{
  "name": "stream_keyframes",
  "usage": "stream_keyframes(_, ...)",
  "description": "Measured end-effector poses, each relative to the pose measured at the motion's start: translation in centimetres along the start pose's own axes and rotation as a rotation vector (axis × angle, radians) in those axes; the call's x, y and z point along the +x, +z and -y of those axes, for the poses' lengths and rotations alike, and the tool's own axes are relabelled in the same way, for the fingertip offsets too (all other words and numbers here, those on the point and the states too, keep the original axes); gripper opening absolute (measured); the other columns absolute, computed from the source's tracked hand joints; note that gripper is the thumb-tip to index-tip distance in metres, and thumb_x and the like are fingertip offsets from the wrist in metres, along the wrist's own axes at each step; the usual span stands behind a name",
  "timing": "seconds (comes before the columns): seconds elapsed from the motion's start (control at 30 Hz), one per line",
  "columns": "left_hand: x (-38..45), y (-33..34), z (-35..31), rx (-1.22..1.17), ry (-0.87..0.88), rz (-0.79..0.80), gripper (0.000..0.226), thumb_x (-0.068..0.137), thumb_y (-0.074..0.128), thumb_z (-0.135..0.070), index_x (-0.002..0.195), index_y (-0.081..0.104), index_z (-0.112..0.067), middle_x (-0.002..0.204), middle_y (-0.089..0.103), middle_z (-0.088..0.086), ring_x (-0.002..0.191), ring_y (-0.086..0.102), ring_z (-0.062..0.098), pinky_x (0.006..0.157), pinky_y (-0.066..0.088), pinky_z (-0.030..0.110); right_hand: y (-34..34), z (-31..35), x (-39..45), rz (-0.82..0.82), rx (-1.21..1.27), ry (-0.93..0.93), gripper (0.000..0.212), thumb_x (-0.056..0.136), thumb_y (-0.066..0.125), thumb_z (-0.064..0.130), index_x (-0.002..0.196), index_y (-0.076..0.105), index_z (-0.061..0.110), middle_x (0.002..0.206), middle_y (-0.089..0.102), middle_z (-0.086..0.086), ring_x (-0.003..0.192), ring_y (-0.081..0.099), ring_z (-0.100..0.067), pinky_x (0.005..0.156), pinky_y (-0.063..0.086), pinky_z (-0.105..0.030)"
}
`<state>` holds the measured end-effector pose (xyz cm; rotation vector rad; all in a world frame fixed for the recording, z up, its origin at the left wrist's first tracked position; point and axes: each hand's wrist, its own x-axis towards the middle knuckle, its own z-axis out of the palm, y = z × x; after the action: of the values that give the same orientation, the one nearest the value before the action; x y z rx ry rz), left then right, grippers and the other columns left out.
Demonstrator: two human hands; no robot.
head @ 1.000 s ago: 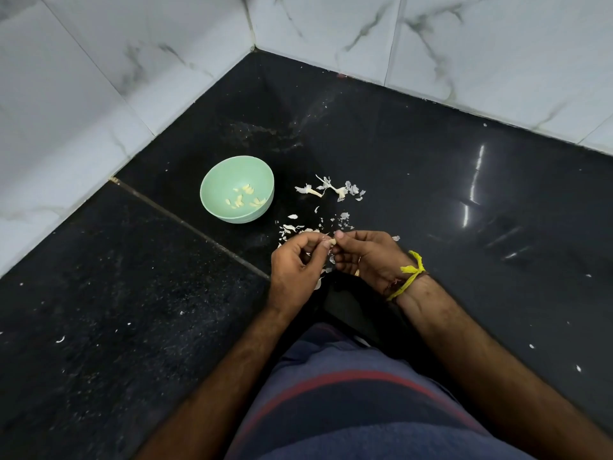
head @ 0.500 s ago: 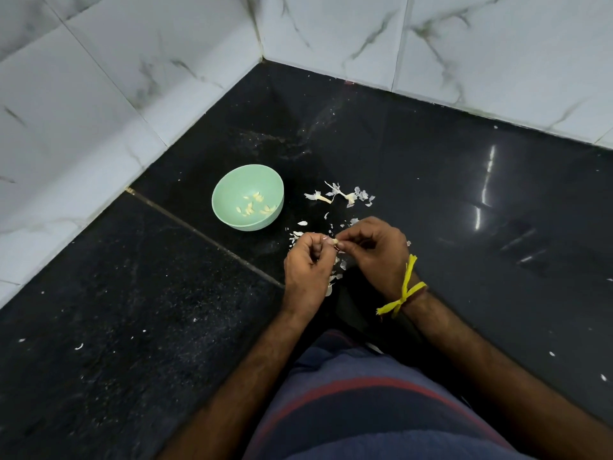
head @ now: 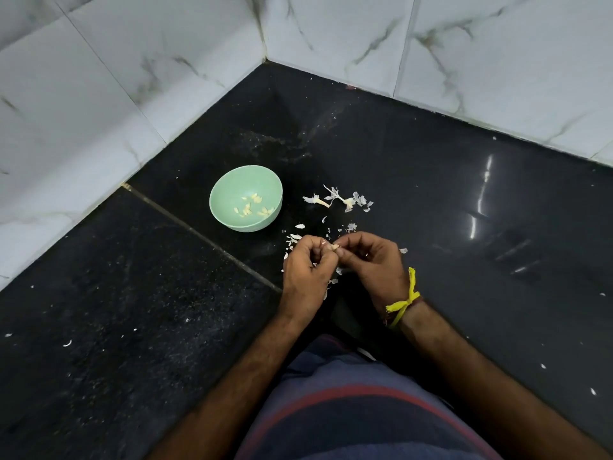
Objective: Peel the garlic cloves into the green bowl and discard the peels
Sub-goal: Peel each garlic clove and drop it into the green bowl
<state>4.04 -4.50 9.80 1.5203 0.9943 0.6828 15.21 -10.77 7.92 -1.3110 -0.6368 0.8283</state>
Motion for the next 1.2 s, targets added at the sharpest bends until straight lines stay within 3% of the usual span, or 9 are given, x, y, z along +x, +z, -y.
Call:
stream_keyframes(0.07, -0.1, 0.0, -0.2, 0.018, 0.023, 0.005, 0.037, 0.078, 0.06, -0.043, 0.086, 0.063, -0.007, 0.081, 0.065, 0.017, 0.068, 0.052, 0.008, 0.06, 0.048, 0.03, 0.1, -0.1, -0.2, -0.007, 0.114, 0.07, 0.009, 0.083, 0.07, -0.003, 0.092, 0.069, -0.005, 0.084, 0.071, -0.013, 0.08, 0.067, -0.019, 0.075, 0.055, -0.029)
stream_keyframes(0.2, 0.1, 0.0, -0.2, 0.081, 0.043, -0.005, 0.011, 0.093, 0.066, -0.019, 0.088, 0.065, -0.009, 0.072, 0.062, -0.003, 0.063, 0.051, 0.001, 0.06, 0.047, 0.022, 0.1, -0.2, -0.3, 0.013, 0.295, 0.159, 0.014, 0.078, 0.075, 0.007, 0.091, 0.071, 0.003, 0.09, 0.069, -0.014, 0.088, 0.063, -0.027, 0.081, 0.053, -0.037)
stream_keyframes(0.27, 0.2, 0.0, 0.0, 0.102, 0.054, -0.026, 0.009, 0.092, 0.067, -0.016, 0.087, 0.065, -0.009, 0.07, 0.06, -0.009, 0.061, 0.05, -0.002, 0.059, 0.044, 0.017, 0.2, 0.0, -0.2, 0.02, 0.381, 0.195, 0.014, 0.078, 0.075, 0.008, 0.09, 0.071, 0.006, 0.088, 0.068, -0.013, 0.088, 0.062, -0.029, 0.084, 0.049, -0.042)
stream_keyframes(0.43, 0.2, -0.1, 0.4, 0.103, 0.069, -0.053, 0.01, 0.096, 0.065, -0.012, 0.09, 0.071, -0.009, 0.071, 0.068, -0.013, 0.067, 0.06, -0.004, 0.066, 0.049, 0.016, -0.1, 0.6, 0.3, 0.018, 0.463, 0.253, 0.017, 0.08, 0.068, 0.009, 0.096, 0.067, 0.003, 0.085, 0.067, -0.009, 0.08, 0.06, -0.022, 0.074, 0.05, -0.032)
stream_keyframes(0.57, 0.3, -0.5, 0.1, 0.128, 0.123, -0.082, 0.013, 0.097, 0.066, -0.022, 0.097, 0.077, -0.015, 0.085, 0.076, -0.008, 0.082, 0.072, 0.008, 0.08, 0.059, 0.035, -0.1, 0.3, 0.2, -0.001, 0.45, 0.273, 0.018, 0.08, 0.068, 0.008, 0.097, 0.068, 0.0, 0.085, 0.067, -0.013, 0.075, 0.059, -0.021, 0.069, 0.053, -0.026)
stream_keyframes(0.73, 0.4, -0.6, 0.2, 0.124, 0.172, -0.154, 0.008, 0.088, 0.076, -0.017, 0.095, 0.078, -0.018, 0.08, 0.075, -0.007, 0.076, 0.071, 0.012, 0.074, 0.06, 0.043, 0.4, 0.2, -0.1, -0.026, 0.35, 0.226, 0.022, 0.078, 0.071, 0.012, 0.097, 0.072, 0.0, 0.085, 0.069, -0.018, 0.075, 0.059, -0.026, 0.07, 0.053, -0.03)
stream_keyframes(0.9, 0.4, -0.8, 0.5, 0.122, 0.228, -0.173, 0.011, 0.083, 0.074, -0.015, 0.094, 0.079, -0.015, 0.079, 0.074, -0.006, 0.073, 0.071, 0.013, 0.071, 0.06, 0.045, 0.6, 0.7, -0.6, -0.062, 0.133, 0.097, 0.016, 0.087, 0.069, 0.004, 0.1, 0.071, -0.004, 0.089, 0.074, -0.02, 0.078, 0.067, -0.026, 0.076, 0.057, -0.039)
stream_keyframes(1.2, 0.5, -0.8, 0.7, 0.147, 0.312, -0.163, 0.001, 0.081, 0.075, -0.012, 0.081, 0.075, -0.011, 0.08, 0.07, -0.007, 0.07, 0.067, 0.013, 0.068, 0.059, 0.041, 0.6, 0.8, -0.7, -0.063, -0.022, 0.007, 0.013, 0.088, 0.069, 0.003, 0.099, 0.073, -0.002, 0.089, 0.076, -0.013, 0.082, 0.073, -0.022, 0.075, 0.057, -0.03)
